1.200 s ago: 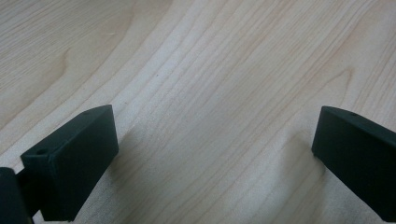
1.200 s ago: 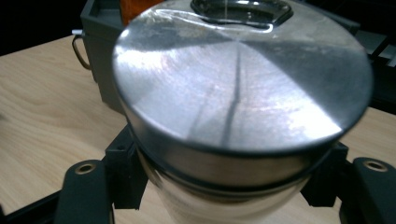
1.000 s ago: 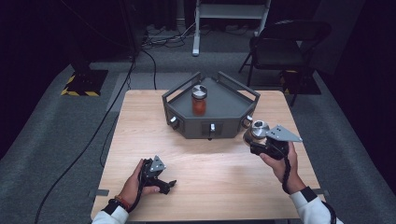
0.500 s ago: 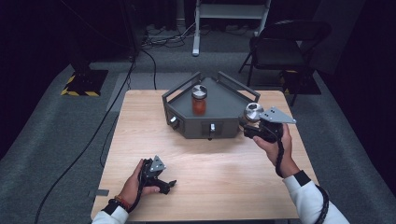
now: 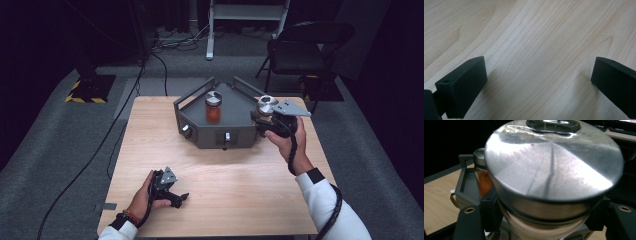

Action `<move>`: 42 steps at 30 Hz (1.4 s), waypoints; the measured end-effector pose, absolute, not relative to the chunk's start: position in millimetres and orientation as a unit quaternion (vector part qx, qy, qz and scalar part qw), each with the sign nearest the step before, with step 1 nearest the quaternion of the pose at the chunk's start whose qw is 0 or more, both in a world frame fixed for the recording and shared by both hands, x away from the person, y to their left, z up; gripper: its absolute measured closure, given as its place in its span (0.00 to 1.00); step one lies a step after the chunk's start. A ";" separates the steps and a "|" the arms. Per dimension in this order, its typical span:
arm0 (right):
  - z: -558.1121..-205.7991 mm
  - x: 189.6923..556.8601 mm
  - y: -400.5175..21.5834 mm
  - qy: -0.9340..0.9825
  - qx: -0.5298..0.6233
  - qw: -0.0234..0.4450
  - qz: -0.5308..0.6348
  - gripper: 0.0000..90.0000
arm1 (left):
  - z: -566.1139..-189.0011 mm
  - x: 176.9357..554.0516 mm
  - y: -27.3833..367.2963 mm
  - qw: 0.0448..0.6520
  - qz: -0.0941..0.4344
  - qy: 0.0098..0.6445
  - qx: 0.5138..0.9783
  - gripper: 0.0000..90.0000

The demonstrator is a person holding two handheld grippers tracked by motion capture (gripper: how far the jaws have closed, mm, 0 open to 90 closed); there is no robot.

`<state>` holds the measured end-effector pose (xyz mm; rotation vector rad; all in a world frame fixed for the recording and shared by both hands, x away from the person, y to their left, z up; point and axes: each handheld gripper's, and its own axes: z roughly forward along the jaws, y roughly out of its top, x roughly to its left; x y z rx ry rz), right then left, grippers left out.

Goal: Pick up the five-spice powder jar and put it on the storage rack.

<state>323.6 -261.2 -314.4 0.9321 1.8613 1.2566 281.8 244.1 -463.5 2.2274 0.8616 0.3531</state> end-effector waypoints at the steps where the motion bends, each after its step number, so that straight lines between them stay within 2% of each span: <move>1: -313.2 325.6 -259.0 0.716 0.360 0.352 0.483 0.35 | -463.5 281.8 244.2 0.356 0.137 0.334 0.862 0.00; 18: -306.7 357.2 -230.6 0.718 0.357 0.348 0.486 0.35 | -463.7 281.2 244.4 0.357 0.136 0.333 0.862 0.00; 42: -334.6 392.7 -212.0 0.726 0.381 0.335 0.464 0.35 | -463.6 281.7 244.9 0.357 0.135 0.326 0.865 0.00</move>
